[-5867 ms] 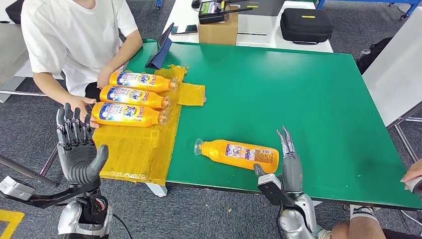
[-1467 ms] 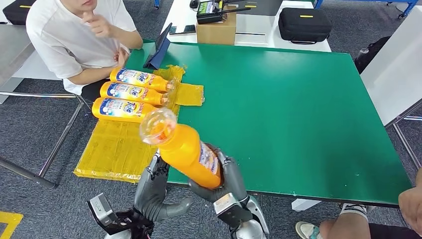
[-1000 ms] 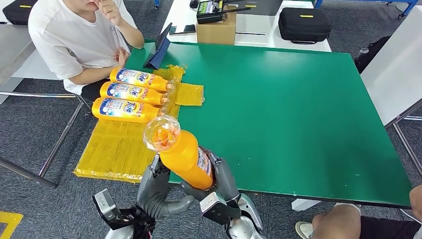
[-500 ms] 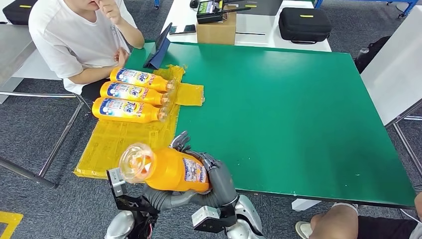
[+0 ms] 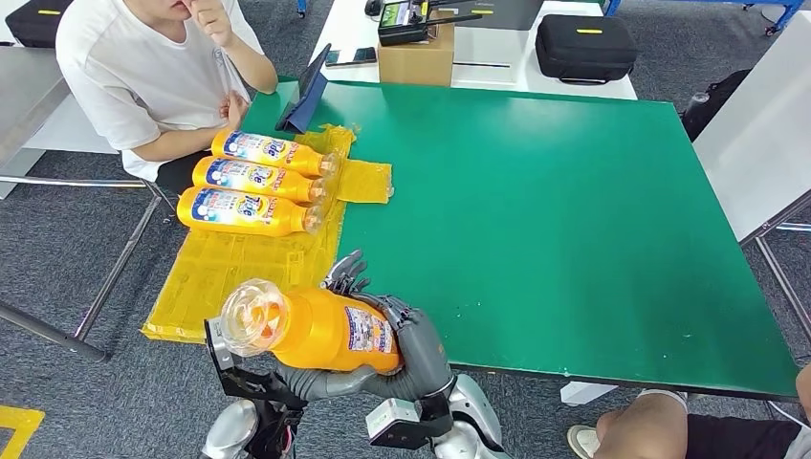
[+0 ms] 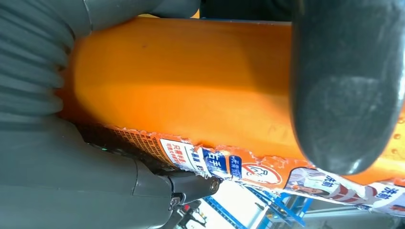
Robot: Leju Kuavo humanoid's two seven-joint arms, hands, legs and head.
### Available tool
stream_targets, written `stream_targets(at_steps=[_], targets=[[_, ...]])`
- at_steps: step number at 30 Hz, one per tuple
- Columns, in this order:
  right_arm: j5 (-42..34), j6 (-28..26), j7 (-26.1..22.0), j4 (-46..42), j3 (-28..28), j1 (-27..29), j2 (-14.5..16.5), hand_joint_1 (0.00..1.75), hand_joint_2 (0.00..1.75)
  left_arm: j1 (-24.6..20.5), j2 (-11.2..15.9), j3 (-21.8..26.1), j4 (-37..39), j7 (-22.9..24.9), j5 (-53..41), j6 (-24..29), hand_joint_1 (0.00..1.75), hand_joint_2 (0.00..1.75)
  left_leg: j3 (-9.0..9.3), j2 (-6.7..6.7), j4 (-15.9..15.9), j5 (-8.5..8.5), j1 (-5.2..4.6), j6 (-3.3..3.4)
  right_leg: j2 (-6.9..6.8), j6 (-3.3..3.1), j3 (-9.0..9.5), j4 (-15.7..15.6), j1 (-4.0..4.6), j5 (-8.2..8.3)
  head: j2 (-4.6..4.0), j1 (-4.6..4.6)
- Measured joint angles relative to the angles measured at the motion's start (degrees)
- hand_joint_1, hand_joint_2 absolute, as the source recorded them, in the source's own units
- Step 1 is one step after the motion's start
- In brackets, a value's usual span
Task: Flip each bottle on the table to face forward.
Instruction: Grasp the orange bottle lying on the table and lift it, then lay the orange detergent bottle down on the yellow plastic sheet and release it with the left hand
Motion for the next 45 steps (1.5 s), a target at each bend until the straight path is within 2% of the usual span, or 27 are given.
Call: stream_targets(at_steps=[1,2,3,6,7,11,19,22,24,31,35,39,45], targets=[[-0.36,0.09,0.0,0.14,0.03,-0.02,-0.01,1.75,1.75,-0.05,0.0,0.05,0.01,-0.04,0.36,-0.17,1.63,1.75,0.0,0.0,0.0,0.0,0.0,0.0,0.0,0.0,0.0,0.0,0.0,0.0,0.0,0.01],[-0.71,0.23,-0.01,0.27,0.04,-0.03,-0.01,1.75,1.75,-0.08,0.0,0.13,0.02,-0.1,0.65,-0.28,1.69,1.75,0.0,0.0,0.0,0.0,0.0,0.0,0.0,0.0,0.0,0.0,0.0,0.0,0.0,0.01],[-0.99,0.41,-0.01,0.38,0.04,-0.03,-0.02,1.43,1.75,-0.1,0.0,0.21,0.02,-0.19,0.92,-0.38,1.74,1.75,0.0,0.01,0.0,0.0,0.0,0.0,0.0,0.0,-0.01,0.0,0.0,0.0,0.01,0.01],[-1.26,1.28,0.14,0.55,0.08,-0.01,-0.03,0.19,1.75,-0.08,0.0,0.48,0.02,-0.64,1.62,-0.66,1.75,1.75,0.0,0.02,0.0,0.0,0.0,0.0,0.0,0.0,-0.02,0.0,0.0,0.0,0.01,0.01],[-1.2,1.67,0.28,0.57,0.15,0.01,-0.03,0.07,1.75,-0.08,0.0,0.61,0.02,-0.83,1.83,-0.77,1.75,1.75,0.0,0.02,0.0,0.0,0.0,0.0,0.0,0.0,-0.03,0.0,0.0,0.0,0.01,0.0],[-1.05,2.29,0.64,0.62,0.49,0.2,-0.16,0.0,0.0,-0.06,-0.01,1.25,0.01,-1.55,2.45,-1.48,1.75,1.75,0.0,0.02,0.0,0.0,0.0,0.0,0.01,0.0,-0.04,0.0,0.0,0.0,0.0,0.0],[-1.92,0.54,0.25,-3.16,0.48,2.74,-0.47,0.0,0.0,0.06,-0.83,2.52,-0.49,-2.35,4.81,-1.86,1.75,1.75,-0.01,0.01,0.0,0.0,0.0,0.0,0.0,0.0,-0.03,0.0,0.0,0.0,0.01,0.0],[-2.88,0.38,-0.32,-6.22,0.38,4.48,-1.0,0.0,0.0,-0.16,-1.66,3.86,-0.85,-2.19,5.91,0.34,1.75,1.75,-0.01,0.01,0.0,-0.01,0.0,0.0,0.0,0.0,-0.03,-0.01,0.0,0.0,0.01,0.01],[-3.11,-0.37,-1.17,-8.05,0.34,5.7,-1.24,0.0,0.0,-0.51,-1.99,4.93,-0.91,-1.99,4.3,3.73,1.75,1.75,-0.01,0.01,0.0,-0.01,0.0,0.0,0.0,0.0,-0.04,-0.01,0.0,0.0,0.01,0.0],[-3.09,-6.36,-2.67,-13.92,0.3,8.09,-2.03,0.0,0.0,-3.7,-1.99,8.05,1.12,-2.1,-12.01,19.97,1.75,1.75,-0.01,0.01,0.0,0.01,0.01,0.0,0.0,0.0,-0.03,0.0,0.01,0.0,0.0,0.0],[-3.04,-7.04,-2.71,-15.75,0.3,8.5,-2.42,0.0,0.0,-4.96,-1.78,8.7,2.66,-1.85,-16.85,23.43,1.75,1.75,-0.01,0.01,0.0,0.01,0.0,0.0,0.0,0.0,-0.02,0.01,0.0,0.01,0.01,0.0],[-3.08,-7.18,-2.78,-17.3,0.43,8.74,-2.91,0.0,0.0,-5.87,-1.12,8.59,4.26,-1.22,-31.35,30.75,1.75,1.75,-0.02,0.01,0.0,0.0,0.0,0.0,0.0,0.0,-0.04,0.0,0.0,0.0,0.01,0.01],[-3.88,-7.22,-2.82,-18.66,0.55,9.1,-3.57,0.0,0.0,-6.93,-0.32,8.26,6.57,-0.54,-39.6,34.46,1.75,1.75,-0.02,0.02,0.0,0.0,0.0,-0.01,0.0,0.0,-0.06,-0.01,0.0,0.0,-0.01,0.0]])
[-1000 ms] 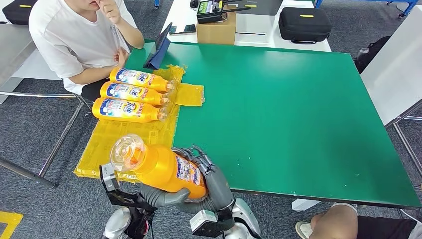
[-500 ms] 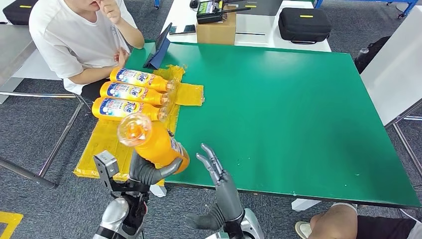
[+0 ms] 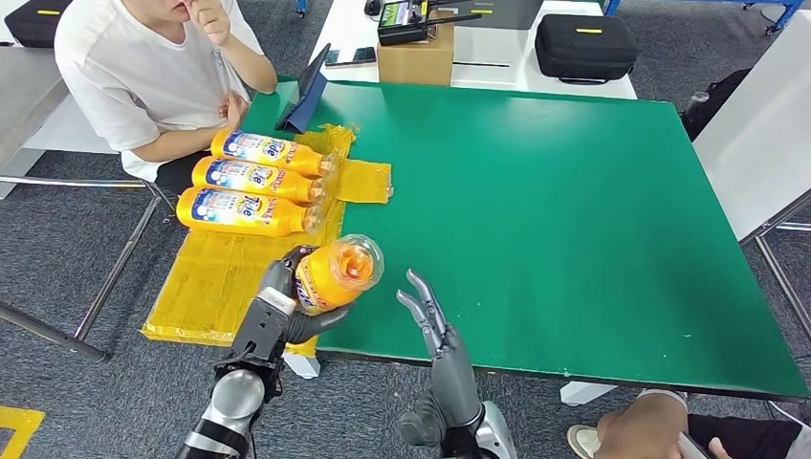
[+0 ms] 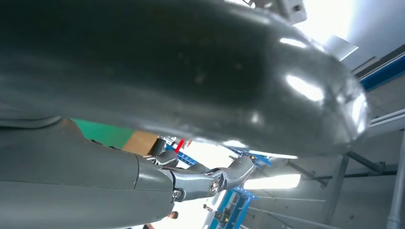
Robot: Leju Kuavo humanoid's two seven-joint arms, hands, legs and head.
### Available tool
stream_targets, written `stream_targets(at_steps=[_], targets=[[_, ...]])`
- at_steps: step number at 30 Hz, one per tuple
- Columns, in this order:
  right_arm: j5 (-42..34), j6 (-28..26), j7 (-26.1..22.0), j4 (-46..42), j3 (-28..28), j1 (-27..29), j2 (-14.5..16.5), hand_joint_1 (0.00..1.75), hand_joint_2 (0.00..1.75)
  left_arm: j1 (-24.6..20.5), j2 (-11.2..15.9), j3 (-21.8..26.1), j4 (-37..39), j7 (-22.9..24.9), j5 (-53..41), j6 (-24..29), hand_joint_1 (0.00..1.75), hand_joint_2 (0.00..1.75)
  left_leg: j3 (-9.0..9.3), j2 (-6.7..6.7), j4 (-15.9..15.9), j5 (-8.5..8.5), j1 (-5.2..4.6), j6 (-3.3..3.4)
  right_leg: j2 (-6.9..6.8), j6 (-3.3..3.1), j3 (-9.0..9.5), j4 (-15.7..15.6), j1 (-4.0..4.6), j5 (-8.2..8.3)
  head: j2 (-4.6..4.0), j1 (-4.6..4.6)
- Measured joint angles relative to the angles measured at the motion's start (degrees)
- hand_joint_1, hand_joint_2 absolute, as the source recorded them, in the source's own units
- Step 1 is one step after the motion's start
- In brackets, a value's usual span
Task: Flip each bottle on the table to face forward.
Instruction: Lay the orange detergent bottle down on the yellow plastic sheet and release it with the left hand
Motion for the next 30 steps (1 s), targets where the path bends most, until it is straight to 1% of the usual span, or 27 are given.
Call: stream_targets(at_steps=[3,5,9,13,17,25,30], targets=[[-1.36,-0.1,0.0,-0.3,0.02,0.48,-0.39,0.0,0.0,-1.44,0.59,-0.03,2.61,1.62,-7.65,3.43,1.75,1.75,0.0,-0.01,0.0,0.01,0.0,0.0,0.0,0.0,0.01,0.0,0.0,0.0,0.01,0.0],[-2.19,-0.19,0.0,-0.6,0.01,1.05,-0.77,0.0,0.0,-2.8,1.1,-0.07,5.31,3.29,-12.95,4.8,1.75,1.75,0.01,-0.01,0.0,0.01,0.0,0.0,0.0,0.0,0.01,0.01,0.0,0.0,0.01,0.0],[-3.54,0.98,0.0,-1.33,-0.14,2.17,-1.69,0.0,0.0,-5.74,2.26,-0.56,11.54,6.7,-22.99,5.5,1.75,1.75,0.0,0.0,0.0,0.02,0.0,0.01,0.0,0.0,0.02,0.01,0.0,0.01,0.01,0.0],[-5.65,3.0,0.0,-1.95,-0.98,2.83,-2.44,0.0,0.0,-9.23,3.41,-1.06,18.99,9.7,-29.68,5.82,1.75,1.75,0.0,-0.01,0.0,0.02,0.0,0.01,0.0,0.0,0.02,0.01,-0.01,0.01,0.01,0.0],[-6.5,3.69,0.0,-2.02,-1.72,2.94,-2.86,0.0,0.0,-12.71,4.02,-1.08,24.8,10.42,-31.08,6.05,1.75,1.75,0.04,-0.02,0.0,0.02,-0.01,0.0,0.0,0.0,0.08,0.01,-0.01,0.01,0.01,-0.01],[-7.32,3.92,0.0,-2.17,-2.08,3.04,-3.22,0.0,0.0,-15.78,4.21,-1.1,30.09,10.51,-31.11,5.81,1.75,1.75,0.17,0.0,0.0,0.02,0.0,0.0,0.0,0.0,0.21,0.02,0.0,0.01,0.01,0.0],[-9.82,5.42,0.0,-2.19,-2.33,3.07,-3.22,0.0,0.0,-19.05,4.22,-0.66,35.54,10.77,-30.8,5.33,1.75,1.75,0.44,-0.02,-0.02,0.0,0.0,-0.01,-0.01,0.0,0.51,0.01,0.0,-0.01,0.01,0.0]])
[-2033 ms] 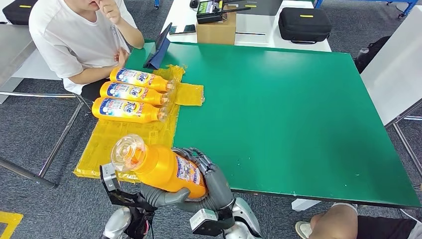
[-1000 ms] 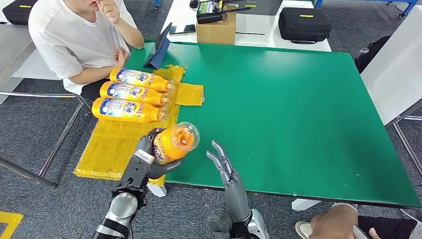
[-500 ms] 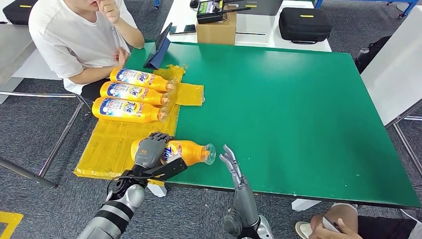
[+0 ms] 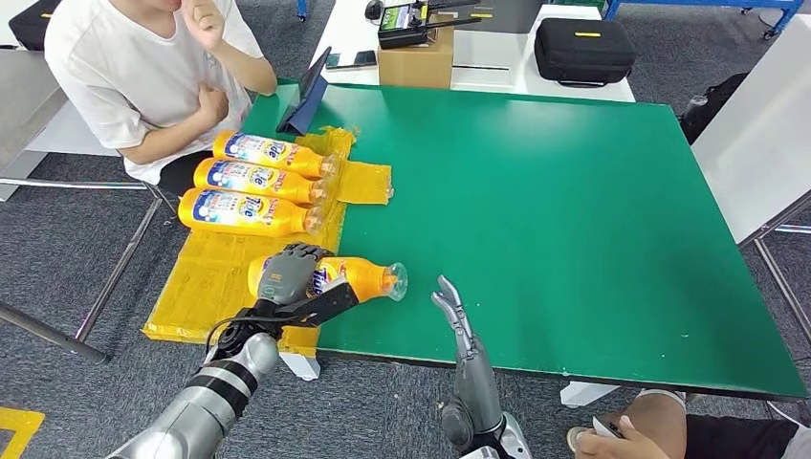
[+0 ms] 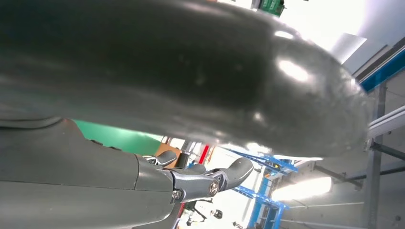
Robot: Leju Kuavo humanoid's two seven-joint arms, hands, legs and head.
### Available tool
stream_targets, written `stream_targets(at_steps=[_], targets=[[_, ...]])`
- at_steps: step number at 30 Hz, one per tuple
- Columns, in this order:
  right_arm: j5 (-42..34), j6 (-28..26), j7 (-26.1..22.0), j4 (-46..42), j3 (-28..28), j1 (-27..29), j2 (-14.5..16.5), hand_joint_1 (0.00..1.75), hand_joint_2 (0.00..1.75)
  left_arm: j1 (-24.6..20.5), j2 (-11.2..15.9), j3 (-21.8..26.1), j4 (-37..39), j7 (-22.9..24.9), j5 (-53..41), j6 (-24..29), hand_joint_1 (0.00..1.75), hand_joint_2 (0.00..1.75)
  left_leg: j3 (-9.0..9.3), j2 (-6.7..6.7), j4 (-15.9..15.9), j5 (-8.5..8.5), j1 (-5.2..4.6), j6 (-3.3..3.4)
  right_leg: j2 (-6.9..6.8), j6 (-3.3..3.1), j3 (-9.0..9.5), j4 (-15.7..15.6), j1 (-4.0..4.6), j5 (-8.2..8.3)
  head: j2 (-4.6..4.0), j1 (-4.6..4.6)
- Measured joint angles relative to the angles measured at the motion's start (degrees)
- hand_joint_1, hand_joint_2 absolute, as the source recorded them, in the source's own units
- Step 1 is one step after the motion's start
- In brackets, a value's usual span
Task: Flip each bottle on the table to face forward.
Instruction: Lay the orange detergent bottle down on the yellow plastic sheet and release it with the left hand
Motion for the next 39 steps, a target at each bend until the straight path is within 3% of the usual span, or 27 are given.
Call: stream_targets(at_steps=[4,7,10,19,23,27,28,29,32,33,37,39], targets=[[-1.06,1.03,0.0,0.0,-0.42,0.19,0.0,0.0,0.0,-2.45,0.02,0.12,4.39,1.81,-1.46,0.15,1.6,1.75,0.23,0.0,-0.01,-0.03,0.0,-0.02,0.0,0.0,0.22,-0.01,0.0,-0.01,0.0,0.01],[-1.9,1.74,0.0,0.01,-0.72,0.21,-0.02,0.0,0.0,-4.51,0.06,0.92,7.44,1.99,-0.58,-3.14,1.67,1.75,0.39,-0.01,-0.03,-0.07,0.0,-0.04,0.0,-0.01,0.43,-0.02,0.0,-0.02,0.0,0.0],[-2.77,2.25,0.0,0.02,-1.13,0.16,-0.02,0.0,0.0,-6.3,0.32,2.24,9.81,1.78,0.96,-6.3,1.62,1.75,0.62,-0.02,-0.05,-0.09,0.0,-0.05,0.0,-0.04,0.7,-0.02,0.01,-0.05,-0.01,0.0],[-3.85,2.43,0.0,0.05,-1.61,0.15,-0.02,0.0,0.0,-8.76,0.45,3.1,13.95,3.22,-0.48,-6.44,1.6,1.75,0.98,0.12,-0.06,-0.14,0.0,-0.12,0.17,-0.12,0.98,0.0,0.07,-0.02,-0.01,0.0],[-4.01,2.53,0.0,0.23,-1.67,0.13,-0.02,0.0,0.0,-9.2,0.48,3.1,14.75,3.62,-0.95,-6.81,1.44,1.75,1.0,0.14,-0.07,-0.16,0.02,-0.15,0.18,-0.13,1.0,0.01,0.09,-0.03,0.0,0.0],[-4.3,2.56,0.0,0.55,-2.05,0.11,-0.02,0.0,0.0,-9.55,0.65,2.85,15.38,4.03,-2.46,-7.54,1.44,1.75,1.06,0.23,-0.08,-0.22,0.03,-0.24,0.27,-0.15,1.03,0.02,0.12,-0.04,0.0,0.0],[-4.47,2.56,0.0,0.61,-2.15,0.09,-0.02,0.0,0.0,-9.62,0.78,2.69,15.55,4.2,-3.13,-7.63,1.38,1.75,1.08,0.27,-0.08,-0.24,0.03,-0.25,0.32,-0.15,1.04,0.02,0.13,-0.04,0.0,0.0],[-4.66,2.56,0.0,0.67,-2.27,0.08,-0.02,0.0,0.0,-9.69,0.96,2.52,15.75,4.44,-3.86,-7.74,1.21,1.75,1.1,0.3,-0.08,-0.25,0.04,-0.26,0.36,-0.15,1.04,0.02,0.13,-0.04,0.0,0.0],[-4.9,2.52,0.0,0.81,-2.75,-0.03,-0.04,0.0,0.0,-9.94,1.46,2.05,16.32,5.32,-5.36,-8.17,0.44,1.75,1.13,0.33,-0.08,-0.26,0.04,-0.27,0.4,-0.17,1.04,0.03,0.14,-0.05,-0.01,0.0],[-4.93,2.5,0.0,0.85,-2.92,-0.08,-0.05,0.0,0.0,-9.98,1.63,1.96,16.55,5.64,-5.72,-8.41,0.31,1.75,1.13,0.34,-0.08,-0.26,0.05,-0.28,0.41,-0.17,1.03,0.03,0.14,-0.05,-0.01,-0.01],[-5.07,2.53,0.0,1.13,-3.74,-0.21,-0.12,0.0,0.0,-10.28,2.25,1.75,17.42,6.98,-7.47,-9.92,0.26,1.75,1.2,0.24,-0.09,-0.26,0.06,-0.28,0.36,-0.23,1.15,0.04,0.15,-0.14,0.0,0.01],[-5.06,2.55,0.0,1.3,-4.04,-0.24,-0.16,0.0,0.0,-10.37,2.36,1.56,17.7,7.23,-7.82,-10.3,0.16,1.75,1.27,0.14,-0.1,-0.27,0.06,-0.29,0.31,-0.21,1.26,0.03,0.15,-0.2,0.0,0.01]])
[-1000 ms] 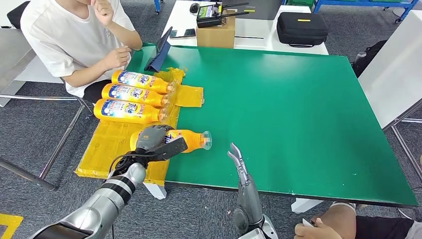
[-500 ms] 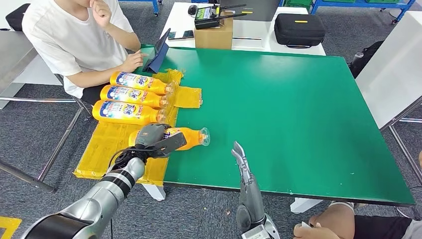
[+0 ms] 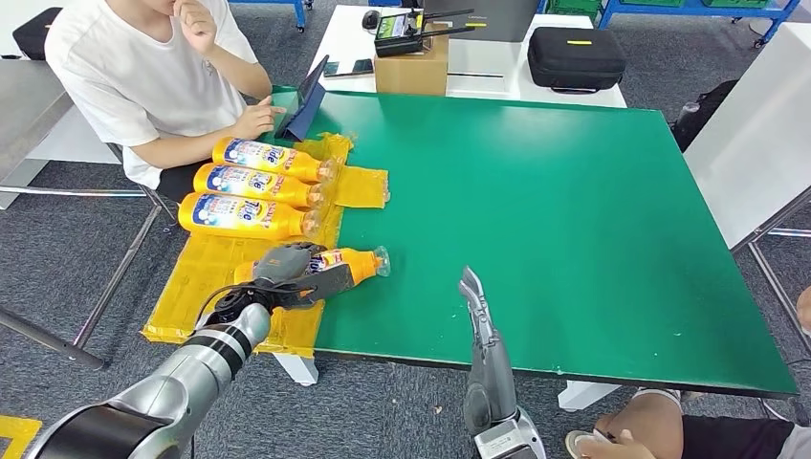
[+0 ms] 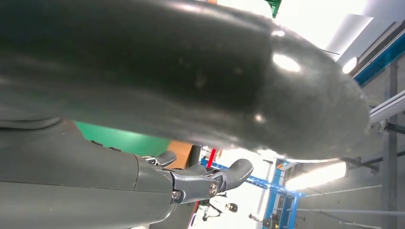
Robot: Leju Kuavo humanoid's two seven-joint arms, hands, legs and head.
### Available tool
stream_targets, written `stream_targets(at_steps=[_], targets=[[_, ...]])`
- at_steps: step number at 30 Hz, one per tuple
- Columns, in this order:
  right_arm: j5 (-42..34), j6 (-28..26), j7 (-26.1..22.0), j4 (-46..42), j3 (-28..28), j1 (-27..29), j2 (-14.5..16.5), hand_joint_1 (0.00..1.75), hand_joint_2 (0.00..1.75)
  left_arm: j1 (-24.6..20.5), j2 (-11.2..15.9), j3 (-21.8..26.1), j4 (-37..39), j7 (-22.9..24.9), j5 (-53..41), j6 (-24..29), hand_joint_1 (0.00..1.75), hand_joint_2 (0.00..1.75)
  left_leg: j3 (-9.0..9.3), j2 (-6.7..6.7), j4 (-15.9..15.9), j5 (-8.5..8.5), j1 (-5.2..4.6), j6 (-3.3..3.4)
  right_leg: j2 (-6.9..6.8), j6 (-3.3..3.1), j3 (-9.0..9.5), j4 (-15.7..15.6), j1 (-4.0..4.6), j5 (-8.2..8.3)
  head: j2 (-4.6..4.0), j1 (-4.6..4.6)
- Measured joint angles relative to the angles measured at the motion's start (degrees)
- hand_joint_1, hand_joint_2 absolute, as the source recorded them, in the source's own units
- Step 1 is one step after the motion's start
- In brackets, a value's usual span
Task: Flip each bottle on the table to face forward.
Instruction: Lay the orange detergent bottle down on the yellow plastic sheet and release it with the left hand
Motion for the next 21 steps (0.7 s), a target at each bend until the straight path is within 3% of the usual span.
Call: stream_targets(at_steps=[3,9,12,17,21], targets=[[-0.01,0.01,0.0,0.17,-0.33,-0.01,-0.02,0.0,0.0,-0.17,0.06,-0.27,0.35,0.28,-0.45,-0.15,0.0,1.75,0.05,-0.04,-0.01,-0.09,0.0,-0.06,-0.01,0.01,0.07,-0.01,0.0,-0.04,0.0,-0.01],[-0.58,-0.46,0.0,0.77,-0.8,-0.31,-0.01,0.0,0.0,-1.03,0.21,0.02,0.95,-0.81,1.31,-3.47,0.0,1.75,0.16,0.04,-0.02,-0.06,0.0,-0.03,0.0,-0.04,0.13,0.0,0.0,0.04,-0.01,-0.01],[-0.79,-0.84,0.0,1.41,-1.08,-0.63,-0.03,0.0,0.0,-0.86,0.33,1.45,0.92,-7.25,5.89,-5.56,0.0,1.75,0.22,-0.01,-0.01,-0.02,0.0,0.0,-0.03,0.0,0.17,0.0,-0.01,-0.01,0.0,-0.02],[-1.25,-1.84,0.0,2.11,-1.16,-0.96,-0.34,0.0,0.0,2.61,0.32,5.88,-1.62,-25.33,16.25,-8.19,0.0,1.75,0.29,-0.26,-0.01,-0.02,0.0,0.03,-0.29,0.04,0.26,0.0,-0.04,-0.2,0.0,-0.02],[-1.78,-2.67,0.0,2.21,-1.11,-1.02,-0.61,0.0,0.0,5.78,0.31,7.85,-5.78,-30.32,20.46,-10.37,0.0,1.75,0.14,-0.43,-0.01,-0.01,-0.03,0.05,-0.4,0.06,0.19,0.0,-0.11,-0.23,0.0,-0.01]])
